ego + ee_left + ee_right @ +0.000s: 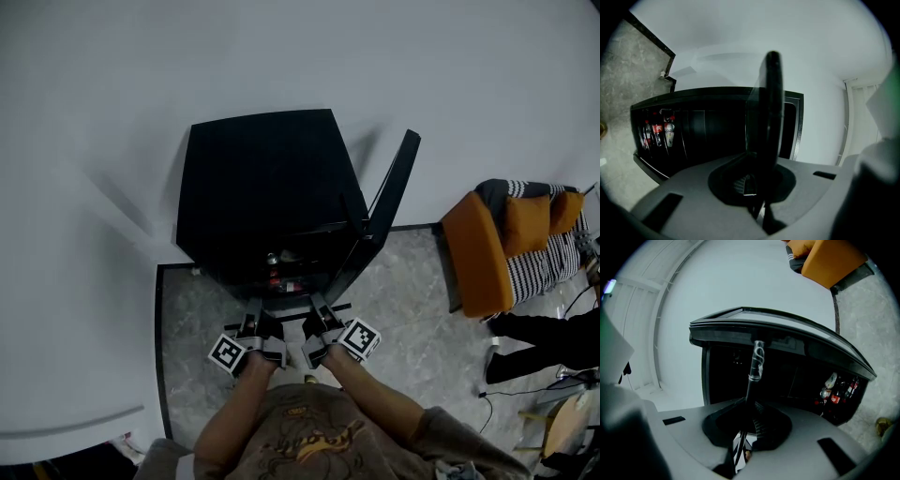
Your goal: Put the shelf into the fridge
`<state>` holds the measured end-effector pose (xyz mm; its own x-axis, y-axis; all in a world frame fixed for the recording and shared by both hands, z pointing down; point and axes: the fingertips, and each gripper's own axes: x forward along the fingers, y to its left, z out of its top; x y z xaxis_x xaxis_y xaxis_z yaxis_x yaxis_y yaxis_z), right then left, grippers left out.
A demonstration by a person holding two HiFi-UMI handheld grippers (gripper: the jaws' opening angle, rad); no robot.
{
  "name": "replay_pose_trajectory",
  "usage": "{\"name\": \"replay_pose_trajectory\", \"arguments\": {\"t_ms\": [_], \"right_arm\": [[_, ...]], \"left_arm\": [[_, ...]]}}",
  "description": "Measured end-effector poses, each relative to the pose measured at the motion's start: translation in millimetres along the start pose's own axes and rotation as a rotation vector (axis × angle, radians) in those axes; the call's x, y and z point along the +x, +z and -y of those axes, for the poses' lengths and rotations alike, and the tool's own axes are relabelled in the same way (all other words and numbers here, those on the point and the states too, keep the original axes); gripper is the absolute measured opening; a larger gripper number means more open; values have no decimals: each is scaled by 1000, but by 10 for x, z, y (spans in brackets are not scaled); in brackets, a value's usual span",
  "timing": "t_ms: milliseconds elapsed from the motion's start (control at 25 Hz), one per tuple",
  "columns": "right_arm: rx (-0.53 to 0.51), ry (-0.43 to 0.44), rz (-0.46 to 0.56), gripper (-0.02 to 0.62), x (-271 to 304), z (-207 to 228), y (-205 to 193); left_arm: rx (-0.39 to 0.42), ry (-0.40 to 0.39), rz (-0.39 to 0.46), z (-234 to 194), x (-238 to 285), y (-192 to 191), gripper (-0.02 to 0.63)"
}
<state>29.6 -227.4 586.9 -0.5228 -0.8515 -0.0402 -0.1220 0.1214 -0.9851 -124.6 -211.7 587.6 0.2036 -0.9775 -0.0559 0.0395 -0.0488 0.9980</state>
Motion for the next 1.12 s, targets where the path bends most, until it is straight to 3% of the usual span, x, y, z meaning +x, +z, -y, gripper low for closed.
{"name": "replay_pose_trajectory", "arguments": {"t_ms": [1120], "right_arm": [[6, -66, 44, 38, 408, 188, 78]], "left_arm": [[13, 12, 1, -107, 426, 216, 14]]}}
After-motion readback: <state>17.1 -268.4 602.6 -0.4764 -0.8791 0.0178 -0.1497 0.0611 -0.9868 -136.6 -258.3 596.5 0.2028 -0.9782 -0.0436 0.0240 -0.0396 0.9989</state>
